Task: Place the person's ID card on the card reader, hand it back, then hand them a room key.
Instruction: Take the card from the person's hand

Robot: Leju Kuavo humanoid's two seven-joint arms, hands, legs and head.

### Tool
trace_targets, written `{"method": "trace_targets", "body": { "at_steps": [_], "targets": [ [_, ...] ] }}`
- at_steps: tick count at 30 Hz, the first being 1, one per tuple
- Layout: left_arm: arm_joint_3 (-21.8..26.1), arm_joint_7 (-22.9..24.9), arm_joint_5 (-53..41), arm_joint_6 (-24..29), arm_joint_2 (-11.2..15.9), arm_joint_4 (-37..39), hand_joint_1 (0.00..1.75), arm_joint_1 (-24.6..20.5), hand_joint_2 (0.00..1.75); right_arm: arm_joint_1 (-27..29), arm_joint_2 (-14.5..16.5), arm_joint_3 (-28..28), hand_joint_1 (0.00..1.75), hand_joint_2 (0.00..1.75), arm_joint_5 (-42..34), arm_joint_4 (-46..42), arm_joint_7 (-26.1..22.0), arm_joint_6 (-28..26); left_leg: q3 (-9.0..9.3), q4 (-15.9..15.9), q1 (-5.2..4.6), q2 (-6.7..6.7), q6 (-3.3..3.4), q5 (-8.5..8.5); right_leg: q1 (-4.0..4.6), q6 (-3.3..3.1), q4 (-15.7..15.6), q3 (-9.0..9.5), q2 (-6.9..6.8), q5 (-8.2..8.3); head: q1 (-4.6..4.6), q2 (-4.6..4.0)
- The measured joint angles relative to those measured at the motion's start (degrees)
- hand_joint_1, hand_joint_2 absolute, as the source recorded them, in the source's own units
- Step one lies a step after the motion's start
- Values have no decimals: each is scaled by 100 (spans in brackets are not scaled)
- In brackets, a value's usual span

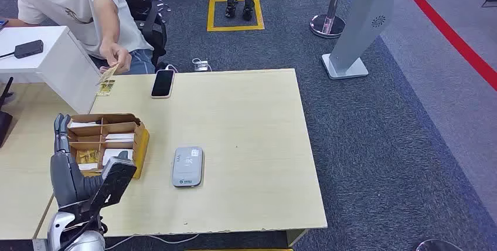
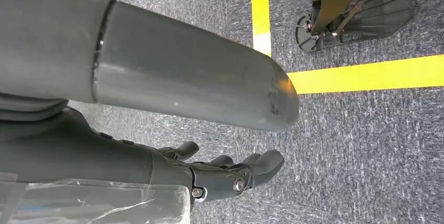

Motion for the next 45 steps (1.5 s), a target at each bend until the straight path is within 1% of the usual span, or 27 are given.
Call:
{"method": "trace_targets", "body": {
  "at_steps": [2, 5, 8, 11, 13, 16, 18, 21, 24, 26, 28, 30, 38, 45],
  "targets": [
    [-3, 149, -331, 42, 18, 1, 0, -30, 175, 0, 0, 0, 0, 0, 31, 1, 7, 0, 0, 0, 0, 0, 0, 0, 0, 0, 0, 0, 0, 0, 1, 0],
    [-5, 725, -1591, 148, 165, 19, 0, -202, 175, -1, 0, 0, 0, 0, 159, 2, 20, 3, 1, 0, 0, 0, 0, 0, 0, 0, 0, 0, 0, 0, -1, 0],
    [-2, 1372, -2885, 106, 484, 211, 0, -602, 175, -10, 0, 0, 0, 0, 360, 2, 40, 12, -1, 0, 1, -6, 3, 6, 2, -1, 1, -1, -7, 1, 2, 0],
    [30, 1760, -3636, -84, 897, 628, 0, -1153, 175, -25, 0, 0, 0, 0, 546, 2, 65, 22, -2, 0, 2, -10, 2, 14, 3, -3, 3, -1, -11, 3, 0, 0],
    [45, 1937, -3859, -246, 1163, 970, 0, -1520, 175, -31, 0, 0, 0, 0, 633, 2, 75, 32, -3, 0, 2, -13, 0, 19, 3, -5, 5, -1, -12, 6, 1, 0],
    [8, 2225, -3921, -464, 1550, 1492, 0, -2016, 175, -35, 0, 0, 0, 0, 719, 0, 88, 49, -1, 0, 2, -10, -3, 21, 3, -8, 6, -3, -8, 12, 1, 2],
    [-49, 2354, -3922, -557, 1750, 1789, 0, -2283, 175, -35, 0, 0, 0, 0, 752, 0, 104, 58, -2, 0, 2, -10, -3, 21, 3, -7, 5, -4, -7, 13, 1, 1],
    [-200, 2485, -3922, -703, 1967, 2238, 0, -2668, 175, -38, -1, 0, 0, 0, 798, -1, 127, 72, -4, 1, 2, -13, -3, 21, 3, -7, 5, -5, -9, 13, 1, 1],
    [-374, 2516, -3922, -787, 2069, 2657, 2, -3025, 175, -42, -2, 0, 0, 0, 811, -2, 131, 79, -6, 2, 1, -12, -3, 21, 2, -6, 5, -6, -9, 13, 1, 0],
    [-448, 2514, -3922, -799, 2081, 2851, 23, -3188, 175, -42, -1, 0, 0, 0, 811, -2, 131, 79, -6, 2, 0, -11, -3, 20, 1, -6, 5, -6, -7, 13, 1, 0],
    [-504, 2507, -3922, -800, 2081, 2991, 108, -3286, 175, -42, -1, 0, 0, 0, 811, -2, 130, 82, -6, 2, 0, -9, -3, 20, 1, -6, 5, -7, -5, 13, 0, 0],
    [-547, 2475, -3922, -800, 2071, 3102, 175, -3362, 175, -43, -2, 0, 0, 0, 811, -2, 129, 89, -6, 2, 1, -9, -3, 20, 2, -6, 5, -9, -4, 13, 0, 0],
    [-580, 2192, -3923, -772, 1942, 3310, 175, -3499, 175, -43, -2, 0, 0, 0, 803, -2, 129, 93, -8, 2, 1, -8, -3, 20, 1, -6, 5, -10, -4, 13, 1, 1],
    [-580, 2156, -3923, -769, 1869, 3316, 175, -3524, 175, -43, -2, 0, 0, 0, 800, -2, 129, 92, -8, 2, 1, -8, -3, 20, 2, -6, 5, -11, -4, 13, 0, 0]
  ]
}}
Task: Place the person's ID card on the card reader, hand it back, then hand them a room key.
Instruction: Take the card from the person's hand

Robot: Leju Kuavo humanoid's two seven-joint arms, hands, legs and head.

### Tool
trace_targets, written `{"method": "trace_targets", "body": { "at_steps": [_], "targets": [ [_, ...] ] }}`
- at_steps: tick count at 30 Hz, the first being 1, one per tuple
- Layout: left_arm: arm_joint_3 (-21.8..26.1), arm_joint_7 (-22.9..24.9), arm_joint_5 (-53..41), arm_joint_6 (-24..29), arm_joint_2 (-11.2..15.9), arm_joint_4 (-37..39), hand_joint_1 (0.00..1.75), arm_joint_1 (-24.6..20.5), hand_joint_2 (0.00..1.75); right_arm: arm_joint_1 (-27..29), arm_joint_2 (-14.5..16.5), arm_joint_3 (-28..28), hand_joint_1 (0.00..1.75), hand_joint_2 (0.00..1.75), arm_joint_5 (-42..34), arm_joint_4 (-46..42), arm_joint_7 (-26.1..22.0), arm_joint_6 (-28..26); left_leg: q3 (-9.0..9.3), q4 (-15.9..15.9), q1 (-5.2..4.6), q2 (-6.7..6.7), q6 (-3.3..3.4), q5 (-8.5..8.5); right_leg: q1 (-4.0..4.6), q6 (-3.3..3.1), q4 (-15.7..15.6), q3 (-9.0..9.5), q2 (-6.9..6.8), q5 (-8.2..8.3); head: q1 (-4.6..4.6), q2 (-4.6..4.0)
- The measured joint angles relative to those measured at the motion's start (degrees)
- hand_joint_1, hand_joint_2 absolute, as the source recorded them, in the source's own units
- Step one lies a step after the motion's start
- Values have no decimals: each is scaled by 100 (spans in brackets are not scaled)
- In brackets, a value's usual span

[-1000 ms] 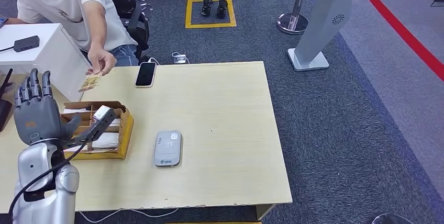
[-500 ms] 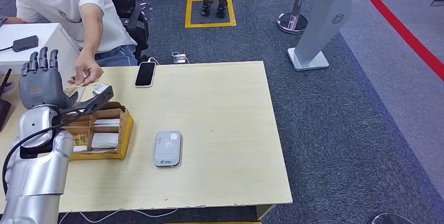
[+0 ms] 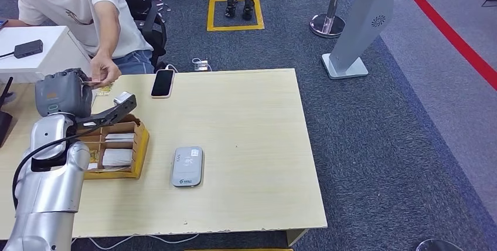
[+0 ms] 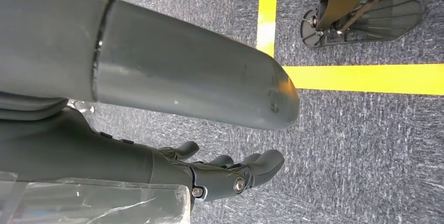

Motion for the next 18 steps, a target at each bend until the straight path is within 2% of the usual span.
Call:
{"method": "trace_targets", "body": {
  "at_steps": [18],
  "targets": [
    [0, 0, 1, -7, -28, 56, 175, -56, 175, 1, 0, 0, 0, 0, 25, -4, 7, 13, -1, 0, 0, 0, 0, 0, 0, 0, 0, 0, -1, 0, 0, 0]
  ]
}}
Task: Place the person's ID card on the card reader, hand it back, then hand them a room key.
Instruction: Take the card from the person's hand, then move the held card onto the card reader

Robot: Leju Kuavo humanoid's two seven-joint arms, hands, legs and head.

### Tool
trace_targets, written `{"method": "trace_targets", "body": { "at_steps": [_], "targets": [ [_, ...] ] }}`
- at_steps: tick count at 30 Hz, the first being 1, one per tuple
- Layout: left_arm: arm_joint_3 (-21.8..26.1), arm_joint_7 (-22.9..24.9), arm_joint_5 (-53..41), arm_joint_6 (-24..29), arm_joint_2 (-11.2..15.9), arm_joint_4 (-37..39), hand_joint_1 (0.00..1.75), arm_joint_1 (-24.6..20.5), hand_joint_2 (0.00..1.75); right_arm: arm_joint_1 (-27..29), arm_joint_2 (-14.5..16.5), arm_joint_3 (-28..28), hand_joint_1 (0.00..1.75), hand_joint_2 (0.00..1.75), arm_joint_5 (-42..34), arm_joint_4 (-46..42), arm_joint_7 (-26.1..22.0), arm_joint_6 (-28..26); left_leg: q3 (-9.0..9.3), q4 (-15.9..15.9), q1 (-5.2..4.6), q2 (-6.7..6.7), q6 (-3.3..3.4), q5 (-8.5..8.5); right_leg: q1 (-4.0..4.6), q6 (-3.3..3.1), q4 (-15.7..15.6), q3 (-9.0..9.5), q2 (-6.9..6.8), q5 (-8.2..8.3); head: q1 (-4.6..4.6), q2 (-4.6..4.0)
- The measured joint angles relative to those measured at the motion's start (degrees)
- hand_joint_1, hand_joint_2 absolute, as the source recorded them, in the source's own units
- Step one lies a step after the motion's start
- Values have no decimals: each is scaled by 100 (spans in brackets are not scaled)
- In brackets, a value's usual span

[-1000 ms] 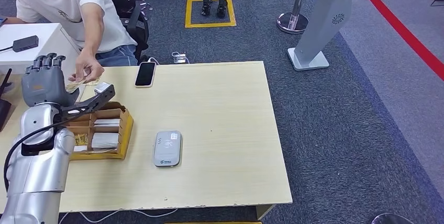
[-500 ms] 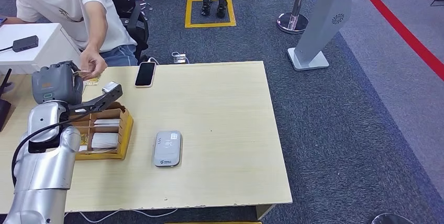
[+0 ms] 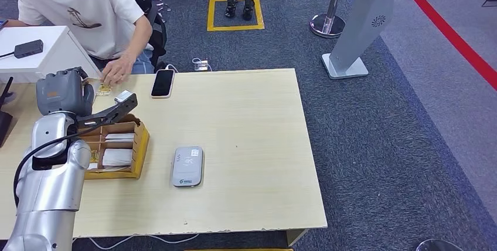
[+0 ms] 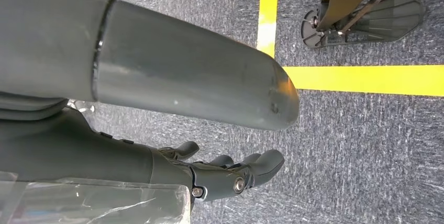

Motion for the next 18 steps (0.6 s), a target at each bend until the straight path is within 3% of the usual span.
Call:
{"method": "trace_targets", "body": {
  "at_steps": [7, 18],
  "targets": [
    [-94, -153, -2, 71, -16, 53, 175, -16, 175, 0, 0, 0, 0, 0, 35, -5, 4, 7, 0, 1, 0, -1, 0, 0, 0, 0, 0, 0, -1, 0, 0, 0],
    [-1177, -470, -2, 333, -380, 7, 175, 399, 175, 0, 0, 1, 0, 0, -16, -7, -7, 7, -3, 3, -7, -2, 5, -4, -7, 1, -1, -1, -2, 0, -1, 0]
  ]
}}
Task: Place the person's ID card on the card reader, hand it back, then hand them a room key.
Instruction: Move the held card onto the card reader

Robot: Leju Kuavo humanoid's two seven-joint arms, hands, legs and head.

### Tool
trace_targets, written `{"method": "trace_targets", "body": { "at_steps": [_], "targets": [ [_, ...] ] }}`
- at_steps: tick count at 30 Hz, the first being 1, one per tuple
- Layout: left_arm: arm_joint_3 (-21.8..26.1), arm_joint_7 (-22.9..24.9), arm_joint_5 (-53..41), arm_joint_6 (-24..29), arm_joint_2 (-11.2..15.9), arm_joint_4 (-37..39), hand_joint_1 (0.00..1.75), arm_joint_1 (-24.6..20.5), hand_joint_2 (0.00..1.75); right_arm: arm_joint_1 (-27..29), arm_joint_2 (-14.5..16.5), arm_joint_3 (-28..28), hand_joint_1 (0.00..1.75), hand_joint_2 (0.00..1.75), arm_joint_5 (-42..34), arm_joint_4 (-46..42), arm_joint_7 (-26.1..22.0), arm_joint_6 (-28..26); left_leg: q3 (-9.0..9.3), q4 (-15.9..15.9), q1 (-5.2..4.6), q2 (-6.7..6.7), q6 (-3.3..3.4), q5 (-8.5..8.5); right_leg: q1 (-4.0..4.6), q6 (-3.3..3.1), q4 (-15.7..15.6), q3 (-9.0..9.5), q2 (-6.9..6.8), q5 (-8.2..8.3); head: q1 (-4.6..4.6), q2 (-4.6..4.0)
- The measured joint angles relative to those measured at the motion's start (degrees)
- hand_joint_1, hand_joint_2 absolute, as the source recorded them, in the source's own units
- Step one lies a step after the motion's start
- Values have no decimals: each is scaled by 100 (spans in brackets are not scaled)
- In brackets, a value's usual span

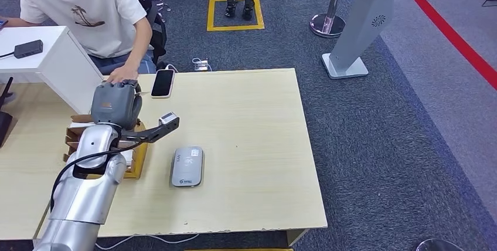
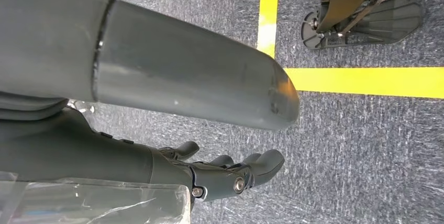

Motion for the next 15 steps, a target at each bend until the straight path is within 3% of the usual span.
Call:
{"method": "trace_targets", "body": {
  "at_steps": [15],
  "targets": [
    [-1189, 10, 0, 148, -125, -396, 175, 802, 175, 1, 1, -1, 0, 0, -108, 2, -3, -7, -3, 0, 0, -3, 2, -1, 0, 2, -1, 0, -4, -1, -2, 1]
  ]
}}
